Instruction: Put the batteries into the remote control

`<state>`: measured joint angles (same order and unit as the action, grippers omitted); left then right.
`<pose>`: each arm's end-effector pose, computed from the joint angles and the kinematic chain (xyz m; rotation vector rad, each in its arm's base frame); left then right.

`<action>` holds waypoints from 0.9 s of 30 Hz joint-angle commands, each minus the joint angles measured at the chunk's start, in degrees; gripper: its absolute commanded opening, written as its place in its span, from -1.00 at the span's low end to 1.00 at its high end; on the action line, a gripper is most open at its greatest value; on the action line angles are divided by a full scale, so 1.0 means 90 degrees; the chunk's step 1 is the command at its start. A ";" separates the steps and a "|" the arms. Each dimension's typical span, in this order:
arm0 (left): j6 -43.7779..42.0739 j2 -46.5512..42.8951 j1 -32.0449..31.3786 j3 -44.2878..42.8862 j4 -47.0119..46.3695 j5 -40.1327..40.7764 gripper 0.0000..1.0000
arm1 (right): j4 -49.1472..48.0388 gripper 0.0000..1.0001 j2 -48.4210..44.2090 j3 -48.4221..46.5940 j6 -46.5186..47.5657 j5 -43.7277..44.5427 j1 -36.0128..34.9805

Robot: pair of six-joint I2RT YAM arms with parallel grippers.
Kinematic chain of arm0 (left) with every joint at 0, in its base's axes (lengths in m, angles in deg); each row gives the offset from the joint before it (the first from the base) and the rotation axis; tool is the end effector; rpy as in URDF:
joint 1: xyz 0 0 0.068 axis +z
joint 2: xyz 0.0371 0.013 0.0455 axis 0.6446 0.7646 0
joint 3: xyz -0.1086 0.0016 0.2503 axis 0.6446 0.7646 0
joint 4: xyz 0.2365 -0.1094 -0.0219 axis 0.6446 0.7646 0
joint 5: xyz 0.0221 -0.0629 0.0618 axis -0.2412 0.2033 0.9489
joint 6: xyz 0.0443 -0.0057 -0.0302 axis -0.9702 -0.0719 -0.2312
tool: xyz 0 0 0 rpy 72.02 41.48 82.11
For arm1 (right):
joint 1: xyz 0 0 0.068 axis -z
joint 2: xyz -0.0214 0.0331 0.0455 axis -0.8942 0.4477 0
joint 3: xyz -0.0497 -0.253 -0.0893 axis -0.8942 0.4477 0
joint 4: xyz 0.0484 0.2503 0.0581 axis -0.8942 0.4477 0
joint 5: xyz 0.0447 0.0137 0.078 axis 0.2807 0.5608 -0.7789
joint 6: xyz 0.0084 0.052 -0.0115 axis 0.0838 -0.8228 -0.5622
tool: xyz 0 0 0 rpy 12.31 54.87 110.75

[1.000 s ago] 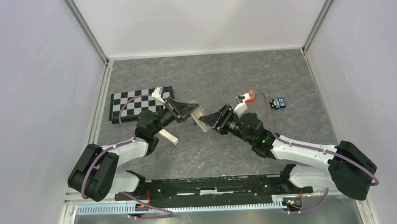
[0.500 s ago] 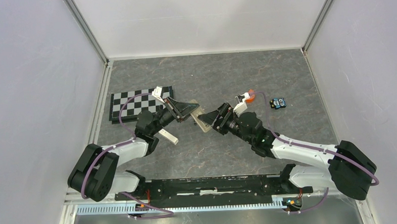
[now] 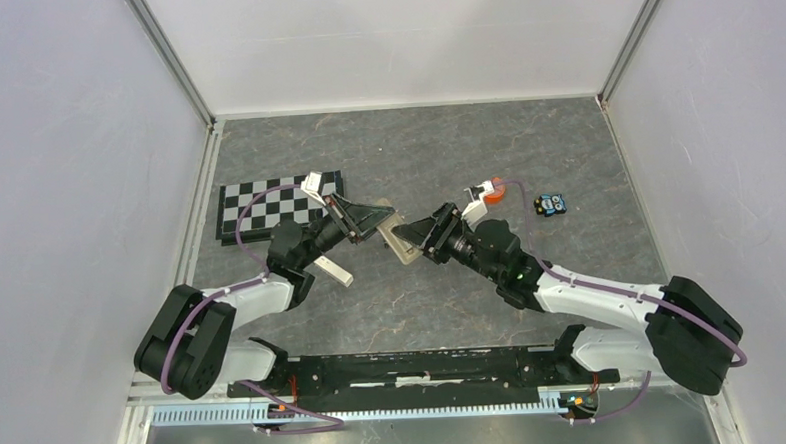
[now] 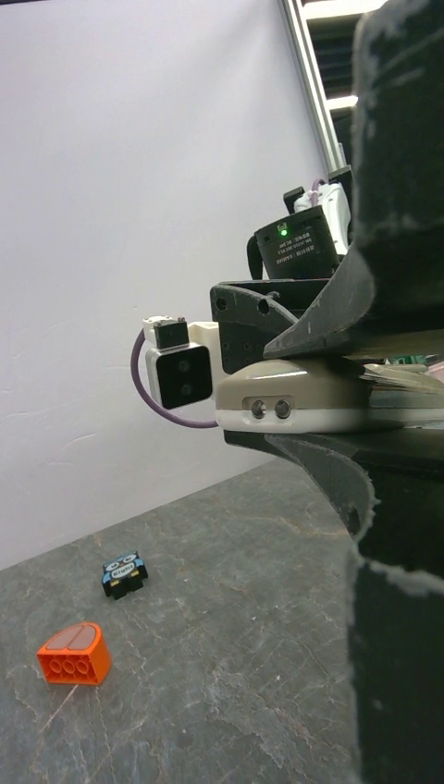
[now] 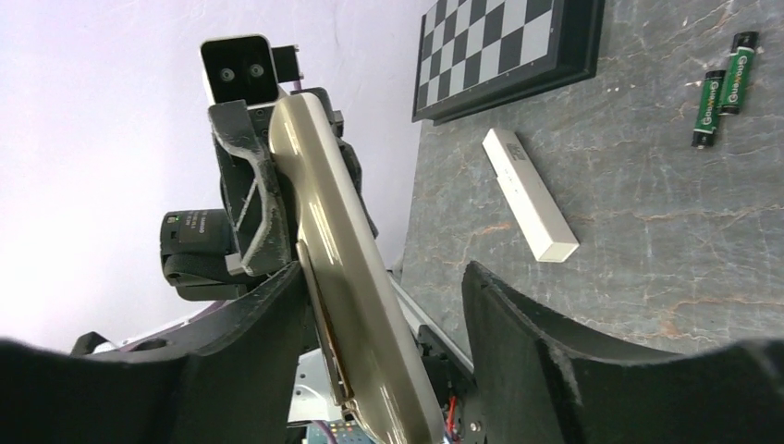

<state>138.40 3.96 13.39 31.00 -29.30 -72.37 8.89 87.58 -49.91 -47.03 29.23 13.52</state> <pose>0.2147 -0.1278 0.2302 -0.2220 1.6463 -1.8211 0.1681 0.1967 0.2393 0.4766 1.9208 1.5104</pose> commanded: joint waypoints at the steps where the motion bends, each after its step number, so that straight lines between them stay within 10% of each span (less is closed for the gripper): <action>1: 0.0118 -0.0086 -0.0046 -0.0096 -0.0782 -0.0219 -0.96 | 0.0418 0.20 0.0325 -0.0135 -0.0030 -0.0120 0.0084; 12: -0.0071 -0.0151 -0.0047 -0.0148 -0.0560 -0.0122 -0.96 | 0.1417 -0.22 0.0061 -0.0155 0.0355 -0.0192 0.0084; 27: -0.0092 -0.0178 -0.0046 -0.0119 -0.0305 -0.0150 -0.96 | 0.0506 0.67 -0.0354 -0.0050 0.1105 -0.0297 0.0263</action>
<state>138.25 3.93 13.28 31.33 -27.69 -73.02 13.96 86.18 -51.00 -41.81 26.98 14.65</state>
